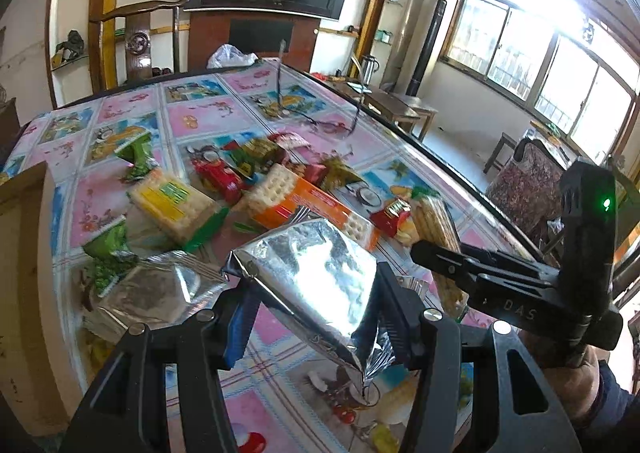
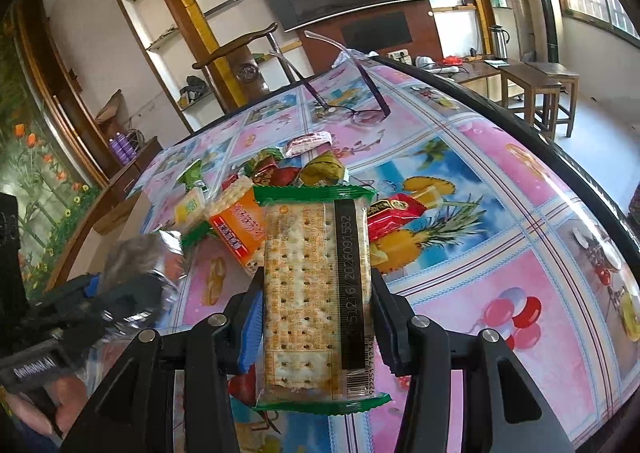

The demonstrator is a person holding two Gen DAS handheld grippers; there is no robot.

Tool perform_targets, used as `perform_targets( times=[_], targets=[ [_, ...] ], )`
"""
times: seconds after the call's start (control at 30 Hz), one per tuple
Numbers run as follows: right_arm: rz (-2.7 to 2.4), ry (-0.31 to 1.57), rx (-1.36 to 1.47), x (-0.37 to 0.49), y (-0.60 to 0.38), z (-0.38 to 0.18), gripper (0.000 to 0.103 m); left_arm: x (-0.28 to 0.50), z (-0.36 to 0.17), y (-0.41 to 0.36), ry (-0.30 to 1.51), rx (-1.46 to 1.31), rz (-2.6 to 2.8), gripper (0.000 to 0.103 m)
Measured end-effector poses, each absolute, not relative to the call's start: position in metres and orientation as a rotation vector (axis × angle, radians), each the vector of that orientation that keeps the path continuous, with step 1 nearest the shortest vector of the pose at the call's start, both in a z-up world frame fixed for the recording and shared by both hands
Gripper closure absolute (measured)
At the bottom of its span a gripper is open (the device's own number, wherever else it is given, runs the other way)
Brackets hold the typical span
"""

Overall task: Organize snacks
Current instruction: 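Lower the foil bag and cracker packet into the cardboard box, open both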

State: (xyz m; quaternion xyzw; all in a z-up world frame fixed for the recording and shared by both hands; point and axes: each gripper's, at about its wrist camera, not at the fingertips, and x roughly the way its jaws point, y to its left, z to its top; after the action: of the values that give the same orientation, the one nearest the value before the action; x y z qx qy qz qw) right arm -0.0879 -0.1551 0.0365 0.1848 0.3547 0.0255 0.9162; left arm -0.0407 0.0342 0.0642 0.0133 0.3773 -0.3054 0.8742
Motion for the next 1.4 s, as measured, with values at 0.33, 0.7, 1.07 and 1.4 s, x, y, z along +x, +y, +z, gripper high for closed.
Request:
perform_targets(
  times=[0.33,0.7,1.07,1.4],
  targets=[
    [0.121,0.751,0.327,-0.079,-0.111,0.057,0.052,-0.020,0.096,0.102,0.711,-0.064,-0.520,0.048],
    [0.412,0.851,0.322,-0.014,0.001,0.086,0.052,0.044,0.097,0.232,0.759,-0.148,-0.211,0.047],
    [0.596,0.981,0.312,0.086,0.142,0.082,0.052,0.095,0.057,0.332,0.893,-0.221,0.058,0.047],
    [0.564,1.109,0.382,0.151,0.182,0.036,0.051,0.105,0.035,0.332,0.964,-0.162,0.146,0.047]
  ],
)
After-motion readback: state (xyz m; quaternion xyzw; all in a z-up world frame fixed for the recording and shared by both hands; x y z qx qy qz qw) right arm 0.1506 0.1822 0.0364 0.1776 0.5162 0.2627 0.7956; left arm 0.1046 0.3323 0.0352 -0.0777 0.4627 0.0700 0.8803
